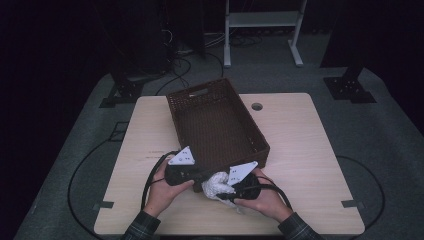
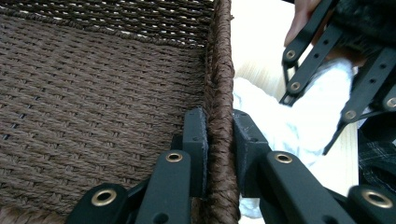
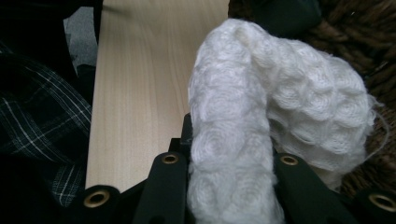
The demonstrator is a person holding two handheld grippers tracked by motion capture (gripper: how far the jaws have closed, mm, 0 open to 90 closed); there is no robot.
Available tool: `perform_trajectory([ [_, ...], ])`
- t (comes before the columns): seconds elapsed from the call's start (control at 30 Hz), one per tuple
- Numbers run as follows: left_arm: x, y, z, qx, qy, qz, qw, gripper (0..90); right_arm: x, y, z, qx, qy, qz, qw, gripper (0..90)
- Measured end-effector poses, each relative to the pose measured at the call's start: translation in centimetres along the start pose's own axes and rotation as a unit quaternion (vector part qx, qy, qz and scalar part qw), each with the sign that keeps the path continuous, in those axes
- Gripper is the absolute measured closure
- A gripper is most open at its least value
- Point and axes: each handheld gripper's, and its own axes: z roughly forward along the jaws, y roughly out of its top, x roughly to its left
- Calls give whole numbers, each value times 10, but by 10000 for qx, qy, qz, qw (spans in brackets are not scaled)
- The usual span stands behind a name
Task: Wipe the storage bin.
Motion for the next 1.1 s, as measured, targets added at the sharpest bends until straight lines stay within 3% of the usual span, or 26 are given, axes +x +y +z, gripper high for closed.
perform_trajectory([
  [0.53, 0, 0, 0, 11, 1, 3, 10000, 772, -4, -9, 30, 516, 230, 107, 9983, 739],
  [0.77, 0, 0, 0, 12, 4, 3, 10000, 772, -5, -9, 33, 489, 222, 128, 9985, 738],
  [1.1, 0, 0, 0, 15, 6, 5, 10000, 770, 5, 3, 31, 263, 287, -67, 9992, 737],
])
